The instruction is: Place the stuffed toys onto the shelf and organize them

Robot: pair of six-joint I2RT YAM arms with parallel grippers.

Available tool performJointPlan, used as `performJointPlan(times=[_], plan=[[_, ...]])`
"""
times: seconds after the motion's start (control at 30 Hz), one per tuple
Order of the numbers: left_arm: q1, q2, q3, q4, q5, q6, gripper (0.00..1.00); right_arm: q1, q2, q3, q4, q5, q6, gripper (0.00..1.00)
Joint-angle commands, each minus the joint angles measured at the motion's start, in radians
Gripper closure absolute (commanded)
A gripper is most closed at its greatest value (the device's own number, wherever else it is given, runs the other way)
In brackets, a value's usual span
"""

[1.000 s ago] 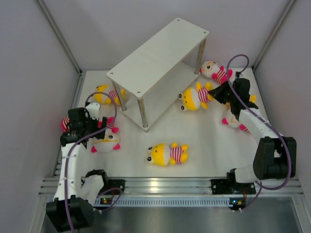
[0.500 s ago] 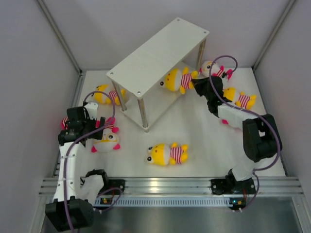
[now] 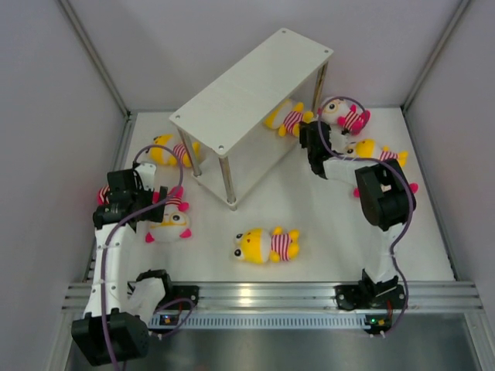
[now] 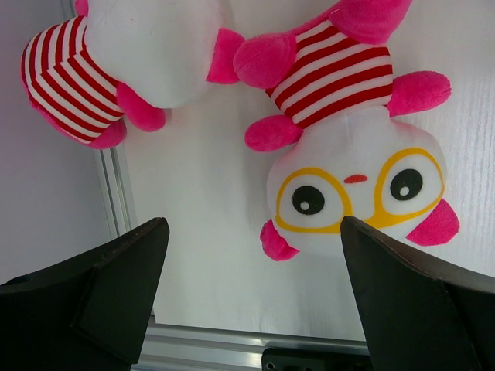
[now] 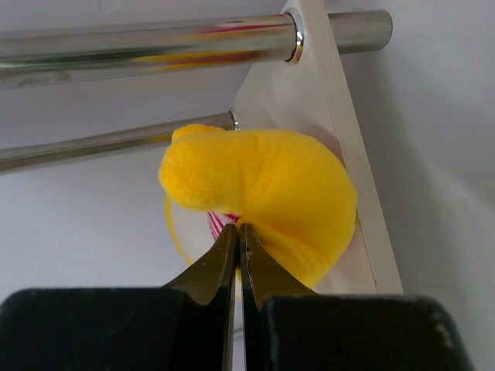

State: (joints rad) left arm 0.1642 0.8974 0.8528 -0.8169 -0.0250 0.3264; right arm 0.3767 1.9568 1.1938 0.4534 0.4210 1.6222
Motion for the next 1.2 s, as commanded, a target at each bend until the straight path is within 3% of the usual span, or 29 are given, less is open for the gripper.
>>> performJointPlan(times=[0.0, 0.1, 0.3, 0.43, 0.5, 0.67, 0.83, 0.93, 1.03, 1.07, 1.17], plan=[[-0.002, 0.009, 0.023, 0.001, -0.015, -0.012, 0.01, 0.010, 0.051, 0.088, 0.039, 0.079, 0.088, 1.00], [-0.002, 0.009, 0.023, 0.001, -0.015, -0.012, 0.01, 0.013, 0.080, 0.182, -0.080, 0.090, 0.047, 1.00], [-0.002, 0.011, 0.019, 0.001, -0.013, -0.009, 0.01, 0.008, 0.082, 0.173, -0.056, 0.075, -0.001, 1.00], [-0.002, 0.008, 0.019, 0.001, -0.016, -0.009, 0.01, 0.002, -0.004, 0.106, -0.036, 0.044, -0.109, 0.44], [-0.002, 0.008, 0.018, 0.001, -0.015, -0.007, 0.01, -0.001, -0.057, 0.075, -0.039, 0.013, -0.198, 0.33], [-0.002, 0.000, 0.017, 0.001, -0.018, -0.009, 0.01, -0.005, -0.225, 0.007, -0.111, -0.053, -0.491, 0.31], [-0.012, -0.012, 0.008, 0.001, -0.019, -0.007, 0.01, -0.025, -0.459, -0.036, -0.436, -0.079, -0.809, 0.13], [-0.025, -0.017, 0.008, -0.001, -0.024, -0.009, 0.01, -0.132, -0.576, -0.091, -0.547, -0.204, -0.950, 0.13], [-0.040, -0.025, 0.008, 0.001, -0.026, -0.009, 0.01, -0.316, -0.639, -0.134, -0.648, -0.338, -1.035, 0.12], [-0.045, -0.028, 0.008, -0.001, -0.027, -0.007, 0.01, -0.438, -0.653, -0.140, -0.691, -0.361, -1.056, 0.12], [-0.066, -0.041, 0.006, -0.001, -0.041, -0.012, 0.01, -0.632, -0.659, -0.166, -0.699, -0.378, -1.094, 0.13]])
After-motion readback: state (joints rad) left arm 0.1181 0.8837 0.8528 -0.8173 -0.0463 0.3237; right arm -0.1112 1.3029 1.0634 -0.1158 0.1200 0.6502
